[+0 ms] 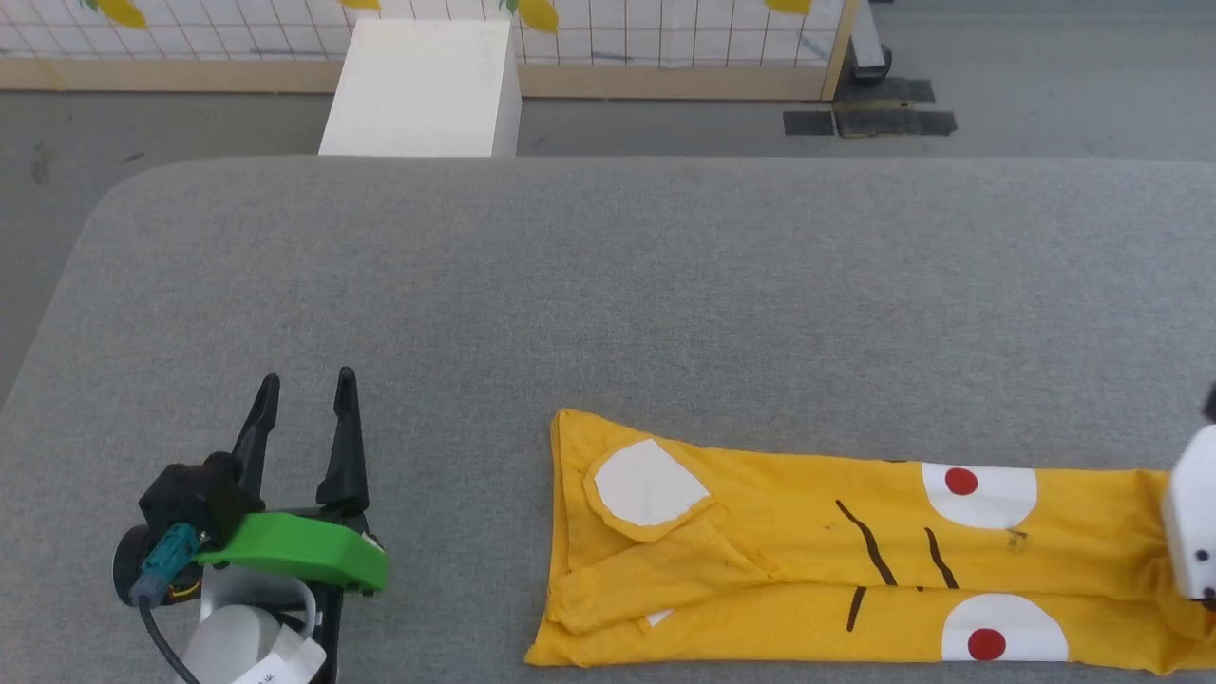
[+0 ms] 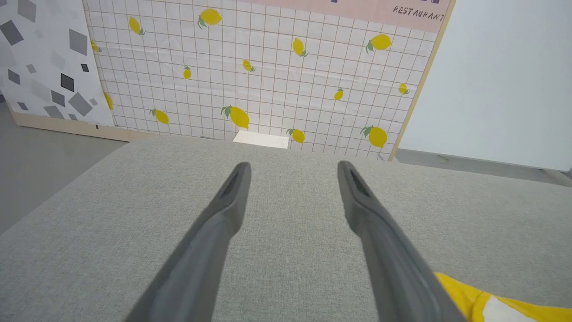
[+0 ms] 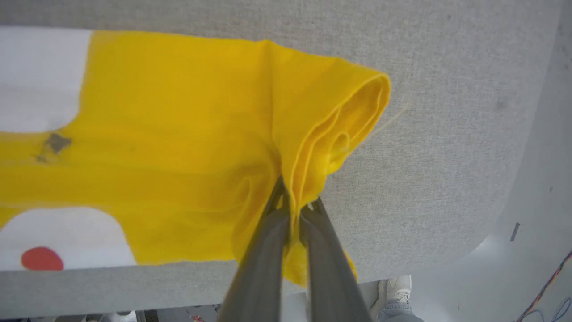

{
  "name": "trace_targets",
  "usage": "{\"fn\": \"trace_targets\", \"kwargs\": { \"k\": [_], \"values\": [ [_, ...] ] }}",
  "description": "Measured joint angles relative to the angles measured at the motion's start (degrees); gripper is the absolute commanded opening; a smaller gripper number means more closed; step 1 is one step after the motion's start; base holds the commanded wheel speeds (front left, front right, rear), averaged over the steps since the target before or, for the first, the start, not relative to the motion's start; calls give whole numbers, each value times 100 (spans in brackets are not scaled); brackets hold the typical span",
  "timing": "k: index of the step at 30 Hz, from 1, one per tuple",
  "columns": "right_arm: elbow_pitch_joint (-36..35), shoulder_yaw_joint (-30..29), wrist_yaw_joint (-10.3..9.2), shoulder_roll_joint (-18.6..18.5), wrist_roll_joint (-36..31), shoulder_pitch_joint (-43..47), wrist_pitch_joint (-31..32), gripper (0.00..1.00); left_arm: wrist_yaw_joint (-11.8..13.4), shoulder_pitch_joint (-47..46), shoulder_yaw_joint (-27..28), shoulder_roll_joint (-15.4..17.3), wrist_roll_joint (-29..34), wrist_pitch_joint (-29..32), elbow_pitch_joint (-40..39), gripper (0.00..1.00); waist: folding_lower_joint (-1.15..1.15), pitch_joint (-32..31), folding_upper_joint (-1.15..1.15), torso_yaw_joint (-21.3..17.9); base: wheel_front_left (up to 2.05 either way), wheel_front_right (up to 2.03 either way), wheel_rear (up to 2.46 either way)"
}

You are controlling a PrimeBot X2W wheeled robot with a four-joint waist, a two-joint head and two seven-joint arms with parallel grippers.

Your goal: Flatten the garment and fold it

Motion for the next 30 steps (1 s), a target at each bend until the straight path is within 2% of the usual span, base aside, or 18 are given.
{"fn": "trace_targets", "kwargs": {
  "k": [4,7,10,13,19,25,30],
  "values": [
    [-1143,719,-1,-243,544,254,754,0,52,50,49,2,-43,9,1,100,0,-113,0,-47,0,0,0],
    [-1996,1169,-1,-332,945,327,1061,0,83,172,76,11,-64,59,-15,100,0,-179,0,-78,0,0,0],
    [-2582,1582,-1,-308,1274,327,1144,0,90,238,55,25,-70,108,-47,100,0,-194,0,-66,0,0,0],
    [-2878,2051,-1,-187,1521,305,1079,0,93,262,56,37,-88,153,-87,100,0,-177,0,-20,0,0,0],
    [-2735,2861,-2,321,1819,19,470,0,94,280,34,54,-158,165,-134,100,0,-107,0,137,0,0,0],
    [-1942,3449,-2,1112,1928,-370,-309,0,94,284,-9,56,-269,176,-126,100,0,-39,0,323,0,0,0],
    [-1155,3831,-2,1567,1880,-777,-948,0,91,283,-46,52,-296,172,-90,100,0,45,0,456,0,0,0]
  ]
}}
